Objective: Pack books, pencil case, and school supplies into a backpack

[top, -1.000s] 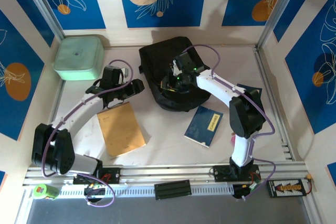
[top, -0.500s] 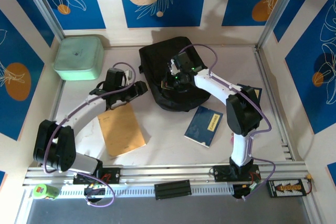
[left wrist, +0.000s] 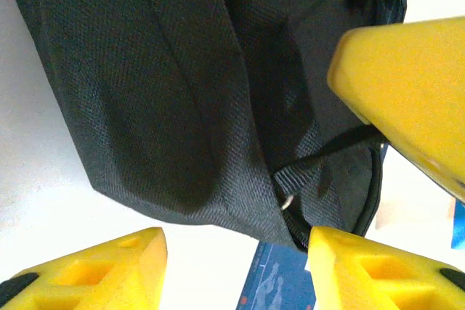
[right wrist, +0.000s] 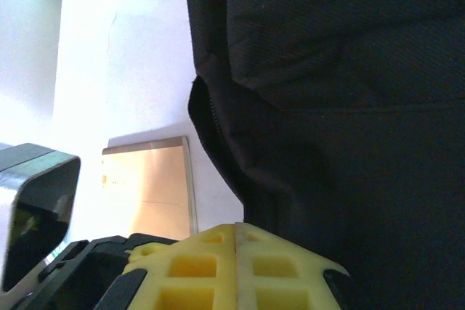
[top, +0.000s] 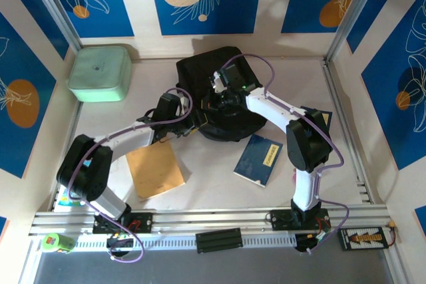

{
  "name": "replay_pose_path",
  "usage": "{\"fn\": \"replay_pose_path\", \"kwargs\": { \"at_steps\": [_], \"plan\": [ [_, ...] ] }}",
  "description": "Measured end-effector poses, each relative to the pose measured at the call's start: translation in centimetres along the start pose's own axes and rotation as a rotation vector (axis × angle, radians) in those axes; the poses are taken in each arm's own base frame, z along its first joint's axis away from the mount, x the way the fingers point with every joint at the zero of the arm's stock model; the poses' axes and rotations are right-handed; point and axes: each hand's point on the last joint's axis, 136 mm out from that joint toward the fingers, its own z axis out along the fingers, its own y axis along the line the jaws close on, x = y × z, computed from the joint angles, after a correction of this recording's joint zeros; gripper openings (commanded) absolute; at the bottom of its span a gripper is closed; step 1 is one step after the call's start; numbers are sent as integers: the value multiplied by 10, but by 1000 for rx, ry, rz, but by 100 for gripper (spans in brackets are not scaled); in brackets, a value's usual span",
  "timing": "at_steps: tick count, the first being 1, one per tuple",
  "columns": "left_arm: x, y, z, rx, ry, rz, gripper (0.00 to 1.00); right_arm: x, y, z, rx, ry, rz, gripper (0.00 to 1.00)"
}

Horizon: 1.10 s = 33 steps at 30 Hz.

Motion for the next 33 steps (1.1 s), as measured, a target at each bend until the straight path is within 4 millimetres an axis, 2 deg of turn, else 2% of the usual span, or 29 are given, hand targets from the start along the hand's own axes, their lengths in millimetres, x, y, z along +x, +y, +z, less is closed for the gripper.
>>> {"fn": "replay_pose_path", "kwargs": {
  "at_steps": [2, 7, 11, 15, 23, 33],
  "plan": [
    [0, 1, 3, 3, -1, -8, 50, 0, 1, 0, -6, 0, -2, 0],
    [-1, 1, 7, 7, -2, -35, 29, -1, 2, 0, -10, -1, 2, 0],
    [-2, 0, 7, 15, -8, -37, 18, -3, 0, -1, -6, -6, 6, 0],
    [-2, -1, 5, 23, -13, -31, 1, -3, -1, -1, -2, -8, 9, 0],
    [0, 1, 3, 22, -17, -29, 0, -5, -3, 2, 7, -12, 9, 0],
    [2, 3, -2, 41, -48, -16, 0, -25, 0, 29, 41, -40, -29, 0]
  ]
}}
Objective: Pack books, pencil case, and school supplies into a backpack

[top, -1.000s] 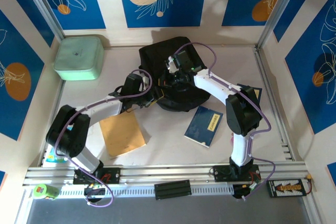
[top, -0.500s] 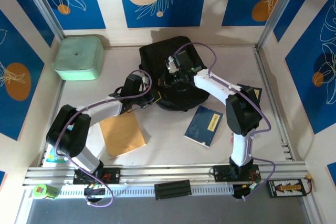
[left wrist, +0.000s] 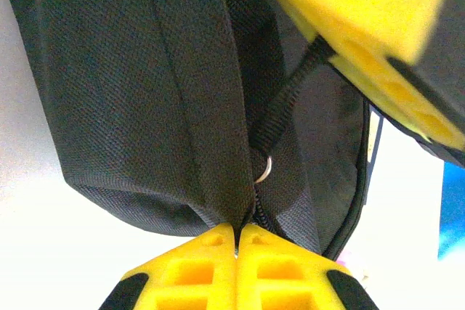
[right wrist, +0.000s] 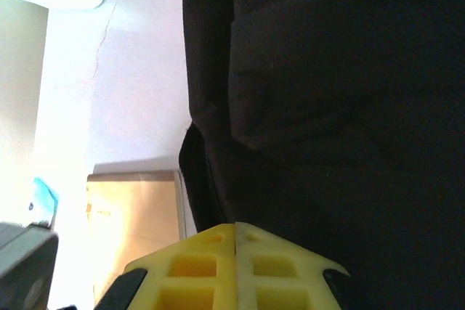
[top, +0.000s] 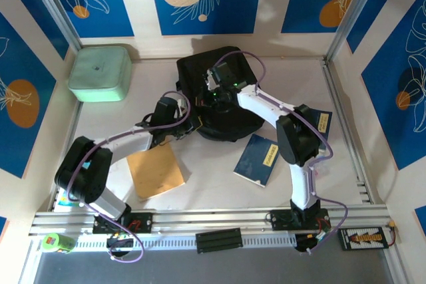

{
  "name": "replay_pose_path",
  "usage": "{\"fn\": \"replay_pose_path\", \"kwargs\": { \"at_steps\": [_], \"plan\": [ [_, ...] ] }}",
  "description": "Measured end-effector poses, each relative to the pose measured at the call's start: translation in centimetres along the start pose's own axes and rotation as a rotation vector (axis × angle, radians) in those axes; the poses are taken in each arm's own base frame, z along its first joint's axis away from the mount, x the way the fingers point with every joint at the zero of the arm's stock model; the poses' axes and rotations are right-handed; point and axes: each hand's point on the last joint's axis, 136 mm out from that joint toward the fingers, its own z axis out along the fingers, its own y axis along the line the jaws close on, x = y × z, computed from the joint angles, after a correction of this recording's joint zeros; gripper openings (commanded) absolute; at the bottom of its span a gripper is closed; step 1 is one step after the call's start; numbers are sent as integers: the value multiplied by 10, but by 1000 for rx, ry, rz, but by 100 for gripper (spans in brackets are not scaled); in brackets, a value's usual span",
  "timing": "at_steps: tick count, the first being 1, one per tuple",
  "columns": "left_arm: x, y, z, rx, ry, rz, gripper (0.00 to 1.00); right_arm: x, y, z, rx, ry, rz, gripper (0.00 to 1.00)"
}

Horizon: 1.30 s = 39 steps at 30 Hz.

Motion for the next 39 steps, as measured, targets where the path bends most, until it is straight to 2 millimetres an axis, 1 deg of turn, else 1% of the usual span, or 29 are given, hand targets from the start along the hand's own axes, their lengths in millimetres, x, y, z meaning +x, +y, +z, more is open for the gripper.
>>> {"fn": "replay_pose_path", "kwargs": {
  "at_steps": [3, 5, 8, 10, 12, 14, 15, 17, 20, 21, 24, 28, 31, 35, 39],
  "plan": [
    [2, 1, -1, 1, 1, 1, 0, -10, 1, 9, 6, -26, -10, 0],
    [11, 8, 0, -15, 27, -6, 0, -29, 5, 12, -5, -89, -24, 0],
    [20, 19, 0, -45, 54, -21, 0, -51, 12, 11, -26, -168, -35, 0],
    [22, 22, 0, -53, 62, -25, 0, -64, 18, 9, -38, -214, -43, 0],
    [23, 23, 0, -57, 65, -26, 0, -72, 24, 6, -50, -242, -53, 0],
    [24, 24, -1, -64, 69, -16, 0, -75, 26, 5, -56, -257, -58, 0],
    [24, 25, -2, -67, 70, -12, 2, -75, 26, 5, -56, -256, -61, 0],
    [20, 24, -7, -71, 56, -1, 20, -69, 26, 7, -63, -242, -66, 0],
    [6, 19, -17, -55, 13, 15, 38, -50, 22, 9, -79, -195, -67, 0],
    [-1, 19, -21, -48, -9, 13, 41, -43, 22, 9, -89, -176, -65, 0],
    [-21, 22, -26, -41, -58, 7, 47, -31, 25, 4, -120, -143, -65, 0],
    [-39, 21, -19, -42, -81, 12, 53, -31, 34, 0, -161, -143, -73, 0],
    [-52, 17, -13, -27, -101, 15, 58, -30, 36, -1, -171, -138, -72, 0],
    [-65, 11, -8, 11, -137, 20, 59, -30, 37, -1, -179, -133, -66, 0],
    [-73, 9, 1, 31, -152, 4, 59, -30, 38, -1, -183, -132, -59, 0]
  ]
}}
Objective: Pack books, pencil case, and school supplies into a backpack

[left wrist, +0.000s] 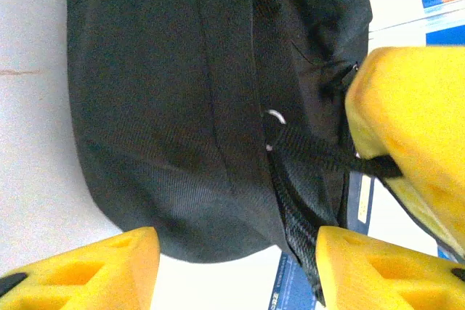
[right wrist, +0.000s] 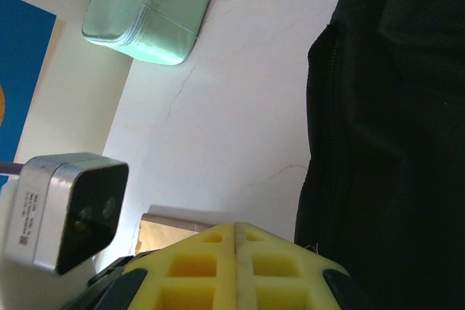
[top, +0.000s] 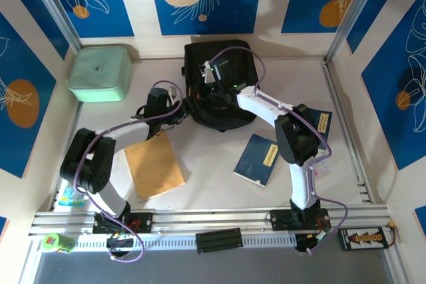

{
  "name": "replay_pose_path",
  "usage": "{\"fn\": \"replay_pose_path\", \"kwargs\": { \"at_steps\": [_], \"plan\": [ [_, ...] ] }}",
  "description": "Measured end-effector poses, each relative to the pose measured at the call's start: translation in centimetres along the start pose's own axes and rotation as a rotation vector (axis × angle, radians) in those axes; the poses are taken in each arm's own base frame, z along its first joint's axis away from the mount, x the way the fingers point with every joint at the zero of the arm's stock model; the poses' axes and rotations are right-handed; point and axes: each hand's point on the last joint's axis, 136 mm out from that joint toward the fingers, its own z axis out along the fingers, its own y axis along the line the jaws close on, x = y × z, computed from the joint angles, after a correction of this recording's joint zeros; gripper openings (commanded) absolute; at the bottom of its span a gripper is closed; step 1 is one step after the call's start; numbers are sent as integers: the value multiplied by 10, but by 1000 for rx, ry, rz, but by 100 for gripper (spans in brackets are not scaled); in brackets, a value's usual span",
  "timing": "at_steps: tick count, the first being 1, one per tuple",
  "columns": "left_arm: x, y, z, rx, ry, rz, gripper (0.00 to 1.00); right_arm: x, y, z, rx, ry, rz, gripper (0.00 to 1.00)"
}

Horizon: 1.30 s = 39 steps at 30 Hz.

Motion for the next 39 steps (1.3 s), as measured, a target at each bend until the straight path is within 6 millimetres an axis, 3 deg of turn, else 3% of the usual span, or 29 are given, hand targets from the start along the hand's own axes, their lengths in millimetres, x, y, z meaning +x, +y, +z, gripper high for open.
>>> {"fn": "replay_pose_path", "kwargs": {
  "at_steps": [11, 14, 18, 22, 27, 35, 39],
  "plan": [
    [-8, -2, 13, 45, -31, -51, 69, -7, 7, -4, -32, 3, 27, 0],
    [-10, -1, 18, 59, -40, -70, 67, -9, 9, -5, -43, 5, 37, 0],
    [-12, 1, 23, 66, -53, -92, 53, -9, 7, -3, -46, 20, 62, 0],
    [-14, 1, 24, 68, -65, -105, 25, -7, 1, -1, -35, 30, 84, 0],
    [-16, 1, 24, 71, -75, -85, 2, -6, -3, 1, -11, 38, 89, 0],
    [-8, 6, 20, 80, -70, -36, 0, -16, -17, 2, 83, 1, 73, 0],
    [3, 7, 11, 101, -58, -18, 0, -24, -26, 15, 137, -23, 70, 0]
  ]
}}
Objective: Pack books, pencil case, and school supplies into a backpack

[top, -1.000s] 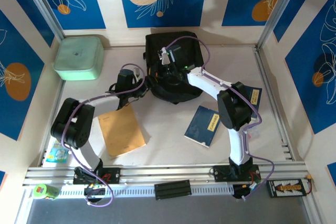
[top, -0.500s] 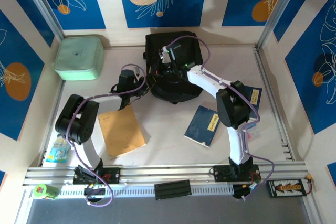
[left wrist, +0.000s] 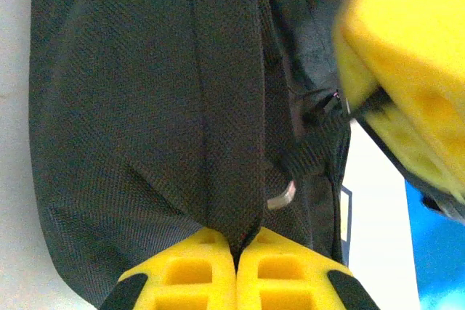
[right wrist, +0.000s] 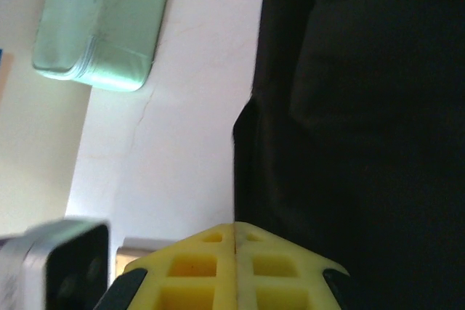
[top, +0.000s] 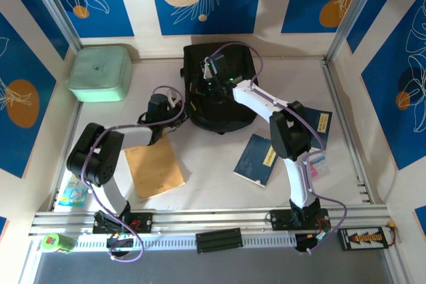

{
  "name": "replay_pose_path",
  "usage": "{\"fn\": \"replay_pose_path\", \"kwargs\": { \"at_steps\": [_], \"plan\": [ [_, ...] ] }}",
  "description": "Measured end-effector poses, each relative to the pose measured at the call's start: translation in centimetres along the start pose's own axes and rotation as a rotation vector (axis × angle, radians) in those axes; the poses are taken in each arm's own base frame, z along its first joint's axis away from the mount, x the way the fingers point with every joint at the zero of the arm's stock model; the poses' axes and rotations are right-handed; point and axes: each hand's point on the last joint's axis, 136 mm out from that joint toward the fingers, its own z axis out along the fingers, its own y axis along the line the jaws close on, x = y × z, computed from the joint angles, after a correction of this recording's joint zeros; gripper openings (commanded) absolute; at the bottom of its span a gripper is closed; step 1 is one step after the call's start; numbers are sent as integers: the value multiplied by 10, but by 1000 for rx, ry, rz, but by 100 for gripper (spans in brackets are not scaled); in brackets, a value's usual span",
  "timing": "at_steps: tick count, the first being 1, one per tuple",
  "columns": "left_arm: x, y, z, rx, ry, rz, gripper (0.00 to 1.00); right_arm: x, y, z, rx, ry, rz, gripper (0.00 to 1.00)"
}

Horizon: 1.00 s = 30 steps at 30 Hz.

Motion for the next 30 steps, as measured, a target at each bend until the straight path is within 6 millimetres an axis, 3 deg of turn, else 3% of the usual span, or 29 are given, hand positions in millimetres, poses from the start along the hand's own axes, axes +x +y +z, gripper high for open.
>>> {"fn": "replay_pose_path", "kwargs": {
  "at_steps": [5, 13, 15, 17, 19, 21, 24, 28, 30],
  "plan": [
    [25, 9, -10, -4, 48, -3, 0, -17, -7, 17, 45, -54, -15, 0],
    [46, 9, -19, 28, 94, 5, 0, -28, 0, 14, 46, -93, -45, 0],
    [46, 8, -19, 27, 96, 5, 5, -27, 3, 14, 31, -83, -57, 16],
    [47, 8, -21, 10, 106, 10, 22, -23, 5, 14, 17, -62, -70, 40],
    [47, 8, -22, -15, 122, 18, 42, -19, 8, 10, 8, -42, -76, 58],
    [45, 7, -24, -46, 135, 30, 54, -10, 10, -3, 8, -18, -80, 66],
    [34, 2, -38, -92, 127, 64, 68, 5, 14, -43, 11, 2, -75, 72],
    [14, 2, -75, -188, 71, 108, 80, 21, 17, -108, 7, -15, -70, 74],
    [6, 12, -96, -269, 38, 121, 83, 33, 14, -129, 15, -15, -69, 74]
  ]
}}
